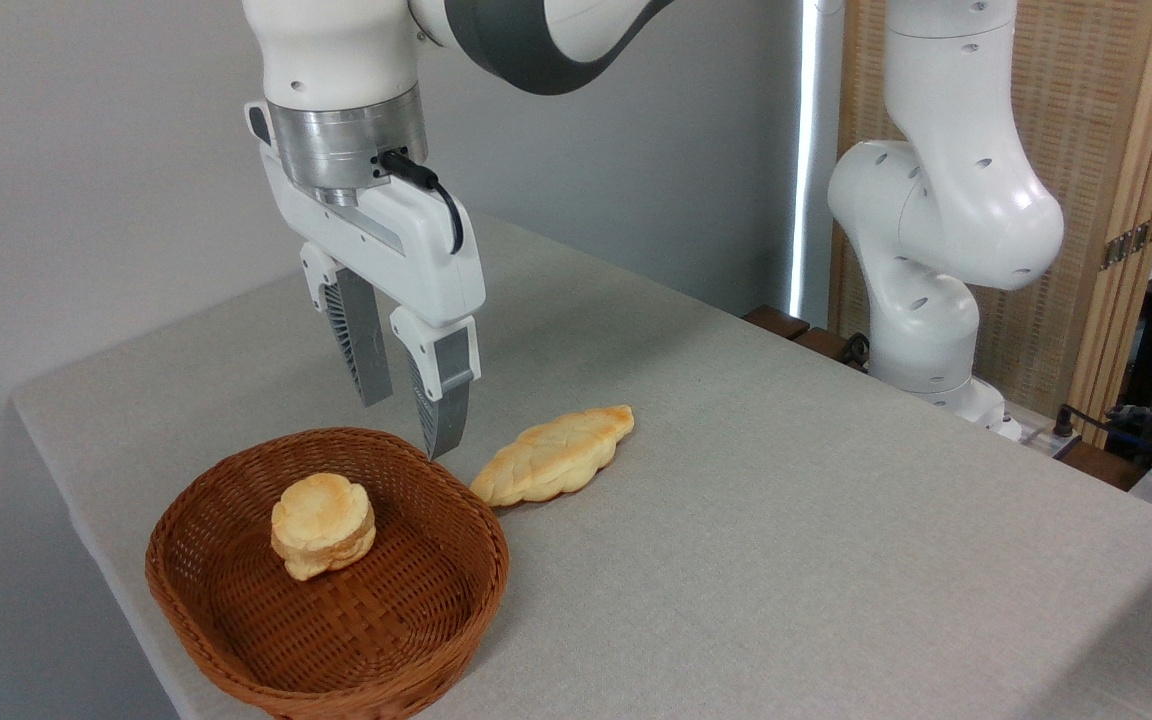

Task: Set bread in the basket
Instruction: 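Move the open gripper toward the elongated golden bread roll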

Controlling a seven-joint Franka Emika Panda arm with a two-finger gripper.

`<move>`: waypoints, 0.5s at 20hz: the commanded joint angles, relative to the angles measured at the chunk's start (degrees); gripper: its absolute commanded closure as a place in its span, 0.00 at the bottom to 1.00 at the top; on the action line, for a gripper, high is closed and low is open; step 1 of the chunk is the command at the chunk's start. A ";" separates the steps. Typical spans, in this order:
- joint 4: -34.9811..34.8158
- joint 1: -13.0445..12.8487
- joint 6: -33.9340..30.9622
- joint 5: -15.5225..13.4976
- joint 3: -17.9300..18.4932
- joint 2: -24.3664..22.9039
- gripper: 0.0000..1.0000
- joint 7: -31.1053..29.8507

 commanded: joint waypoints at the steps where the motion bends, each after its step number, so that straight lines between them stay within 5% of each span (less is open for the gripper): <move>1: 0.51 -0.32 -2.40 -0.90 0.15 0.44 0.00 0.63; 7: -3.35 -0.76 -2.32 -0.37 -0.11 -0.34 0.00 1.25; 10: -9.58 -1.11 -1.35 -0.20 -0.11 -4.46 0.00 1.68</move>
